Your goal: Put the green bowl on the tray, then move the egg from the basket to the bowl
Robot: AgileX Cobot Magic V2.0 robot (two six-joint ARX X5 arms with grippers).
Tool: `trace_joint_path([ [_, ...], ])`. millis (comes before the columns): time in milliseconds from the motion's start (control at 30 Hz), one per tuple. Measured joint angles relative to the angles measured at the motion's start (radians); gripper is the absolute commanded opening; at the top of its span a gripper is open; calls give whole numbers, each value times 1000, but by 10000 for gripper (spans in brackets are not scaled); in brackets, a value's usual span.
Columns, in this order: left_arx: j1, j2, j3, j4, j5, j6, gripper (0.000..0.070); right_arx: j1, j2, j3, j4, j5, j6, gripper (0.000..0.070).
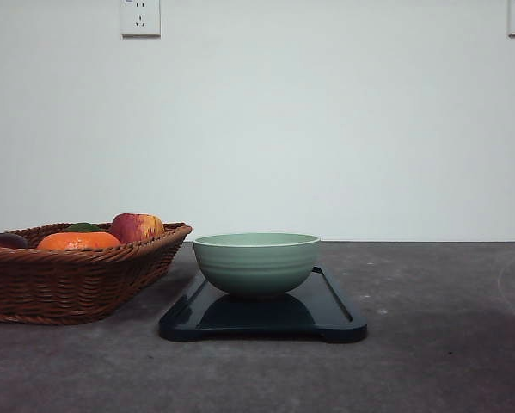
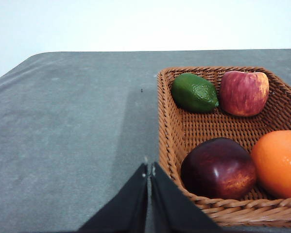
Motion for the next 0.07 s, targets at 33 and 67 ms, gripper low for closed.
trace_joint_path([
  [33,0,0,0,0,0,0,0,0,0,0,0,0,0,17],
  [67,0,0,0,0,0,0,0,0,0,0,0,0,0,17],
])
